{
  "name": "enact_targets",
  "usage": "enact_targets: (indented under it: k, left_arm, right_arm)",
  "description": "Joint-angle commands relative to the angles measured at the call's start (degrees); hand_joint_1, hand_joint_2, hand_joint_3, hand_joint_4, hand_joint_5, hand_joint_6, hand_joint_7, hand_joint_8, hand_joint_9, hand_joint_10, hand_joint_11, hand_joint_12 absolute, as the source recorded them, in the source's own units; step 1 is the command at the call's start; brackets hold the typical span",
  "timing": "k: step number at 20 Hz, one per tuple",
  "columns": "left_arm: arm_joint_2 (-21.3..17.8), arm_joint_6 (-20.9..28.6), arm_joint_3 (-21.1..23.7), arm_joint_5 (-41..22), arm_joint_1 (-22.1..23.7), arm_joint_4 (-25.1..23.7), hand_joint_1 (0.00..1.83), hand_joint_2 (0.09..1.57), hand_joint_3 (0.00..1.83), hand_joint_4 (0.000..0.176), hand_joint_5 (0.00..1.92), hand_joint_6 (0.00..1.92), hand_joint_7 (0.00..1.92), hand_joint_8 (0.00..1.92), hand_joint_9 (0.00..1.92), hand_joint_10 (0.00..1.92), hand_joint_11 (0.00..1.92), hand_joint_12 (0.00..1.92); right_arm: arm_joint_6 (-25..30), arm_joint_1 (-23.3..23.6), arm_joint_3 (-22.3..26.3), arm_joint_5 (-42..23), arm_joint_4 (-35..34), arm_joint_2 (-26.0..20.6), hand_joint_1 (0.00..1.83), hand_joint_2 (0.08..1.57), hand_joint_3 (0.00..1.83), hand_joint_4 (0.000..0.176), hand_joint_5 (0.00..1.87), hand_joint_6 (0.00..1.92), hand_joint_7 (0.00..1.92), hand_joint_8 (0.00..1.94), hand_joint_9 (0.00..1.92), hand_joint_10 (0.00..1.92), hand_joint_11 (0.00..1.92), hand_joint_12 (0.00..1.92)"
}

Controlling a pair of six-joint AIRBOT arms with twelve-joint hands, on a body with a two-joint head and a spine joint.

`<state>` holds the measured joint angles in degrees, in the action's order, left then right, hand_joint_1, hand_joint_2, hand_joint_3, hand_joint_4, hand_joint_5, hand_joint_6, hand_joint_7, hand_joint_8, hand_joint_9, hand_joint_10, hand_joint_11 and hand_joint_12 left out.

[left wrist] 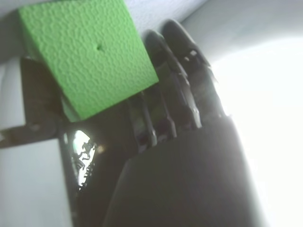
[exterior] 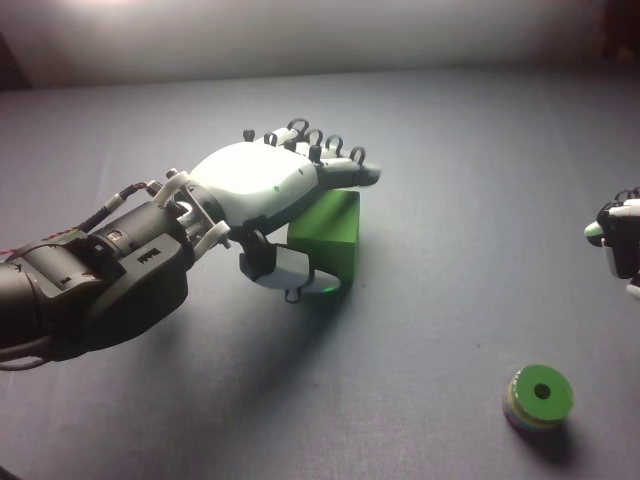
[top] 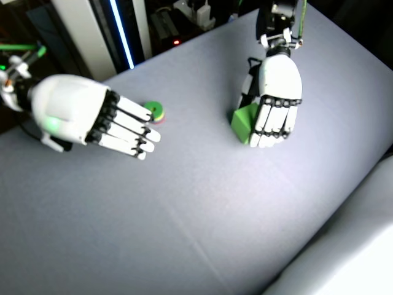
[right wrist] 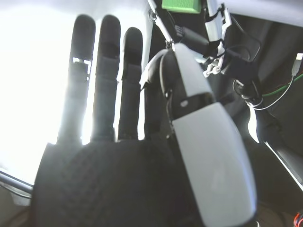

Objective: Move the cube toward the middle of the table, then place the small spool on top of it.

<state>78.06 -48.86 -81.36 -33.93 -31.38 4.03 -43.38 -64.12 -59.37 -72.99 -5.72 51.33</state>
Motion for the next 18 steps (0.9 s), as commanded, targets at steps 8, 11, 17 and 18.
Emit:
enact_targets:
  k: [8, 11, 17, 18]
  left_arm:
    - [-10.85, -2.80, 11.84, -21.98, -5.29, 1.18, 0.87, 0.98, 0.01, 0.166, 0.02, 0.01, 0.03, 0.00, 0.08, 0.00, 0.00, 0.33]
    - [-16.07, -3.71, 17.46, -29.41, -10.33, 2.05, 0.76, 1.00, 0.00, 0.176, 0.00, 0.00, 0.00, 0.00, 0.04, 0.00, 0.00, 0.18]
    - [-23.28, -3.70, 24.48, -40.04, -18.04, 2.75, 0.70, 0.98, 0.00, 0.176, 0.00, 0.00, 0.00, 0.00, 0.00, 0.00, 0.11, 0.24]
    - [-24.20, -3.70, 25.24, -41.14, -19.01, 3.00, 0.77, 0.98, 0.00, 0.176, 0.00, 0.00, 0.00, 0.00, 0.00, 0.00, 0.06, 0.23]
  right_arm:
    - [2.67, 1.43, 0.65, -6.74, 5.14, -0.14, 1.04, 1.32, 0.00, 0.000, 0.61, 1.51, 0.74, 0.00, 0.83, 0.00, 0.59, 0.75]
    - [4.09, 1.88, 0.93, -5.10, 8.39, -0.38, 1.02, 1.26, 0.00, 0.000, 0.63, 0.20, 0.65, 0.00, 0.63, 0.00, 0.32, 0.77]
    - [6.36, 5.09, 0.95, 4.62, 17.37, -1.59, 0.95, 1.06, 0.00, 0.018, 0.49, 0.00, 0.46, 0.00, 0.57, 0.01, 0.30, 0.90]
    - [6.56, 5.62, 0.95, 6.14, 18.82, -1.67, 0.93, 1.05, 0.00, 0.017, 0.49, 0.00, 0.47, 0.00, 0.66, 0.03, 0.46, 0.94]
